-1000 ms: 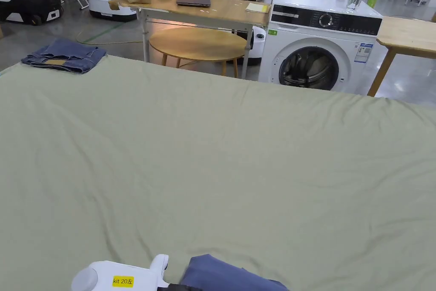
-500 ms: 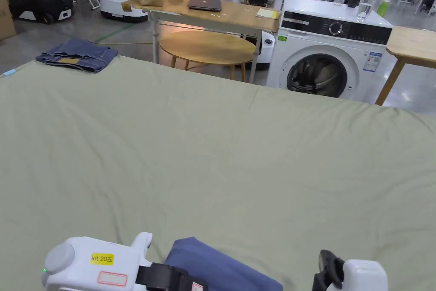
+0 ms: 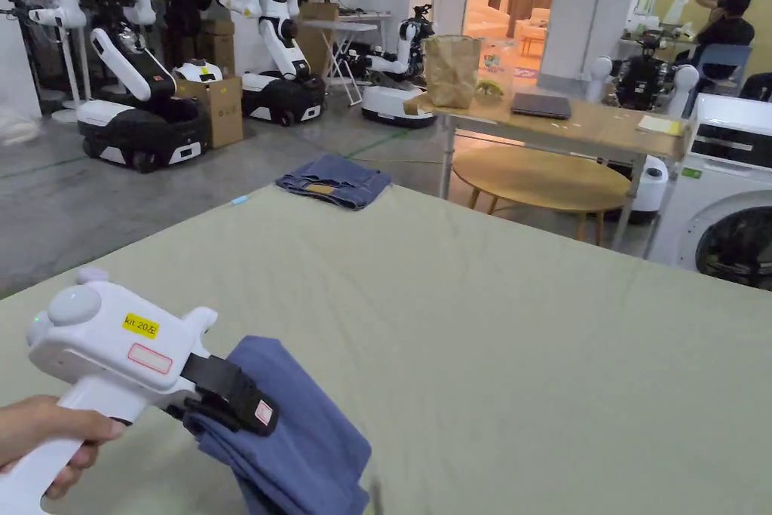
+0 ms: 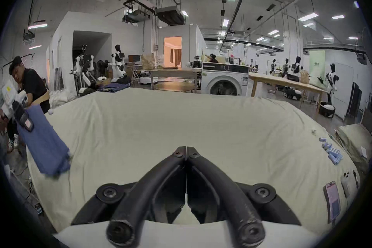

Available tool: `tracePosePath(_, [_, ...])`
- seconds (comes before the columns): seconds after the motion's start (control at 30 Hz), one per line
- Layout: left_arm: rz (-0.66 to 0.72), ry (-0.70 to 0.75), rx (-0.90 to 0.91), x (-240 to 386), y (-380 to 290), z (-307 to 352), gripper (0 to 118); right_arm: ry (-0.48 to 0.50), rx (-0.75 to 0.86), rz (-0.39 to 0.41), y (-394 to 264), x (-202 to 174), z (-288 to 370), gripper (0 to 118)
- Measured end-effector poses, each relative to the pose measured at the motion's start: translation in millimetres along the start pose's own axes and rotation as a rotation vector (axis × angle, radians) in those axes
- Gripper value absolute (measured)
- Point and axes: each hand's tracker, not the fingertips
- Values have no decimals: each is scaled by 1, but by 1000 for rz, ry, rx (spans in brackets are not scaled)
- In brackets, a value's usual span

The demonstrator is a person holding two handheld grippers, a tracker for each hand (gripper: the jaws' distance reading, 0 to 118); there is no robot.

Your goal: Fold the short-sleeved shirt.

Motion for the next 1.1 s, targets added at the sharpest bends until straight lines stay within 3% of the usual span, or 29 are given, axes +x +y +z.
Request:
tracePosePath(0.23, [101,253,28,-75,48,82,17,18,-43,9,-11,-9,-7,0])
tracePosePath(0.57, [215,420,11,-133,51,76,17,5,-93,10,-21,-7,-12,0])
tracePosePath(0.67, [249,416,20,-142,46,75,23,14,-97,13,-22,-8,-13,0])
tracePosePath(0.7, [263,452,25,-141,45,76,32,19,-98,15,-22,-9,-13,0])
tracePosePath(0.73, [253,507,34,-140,45,80,42,22,-98,20,-22,-10,-13,0])
tracePosePath(0.83, [190,602,36,-130,45,93,54,29,-98,28,-21,-11,-14,0])
tracePosePath(0.93, [115,668,66,-115,45,110,56,38,-98,22,-19,-11,-15,0])
tracePosePath(1.1, [11,653,108,-87,39,105,56,54,-93,-6,-17,-10,-14,0])
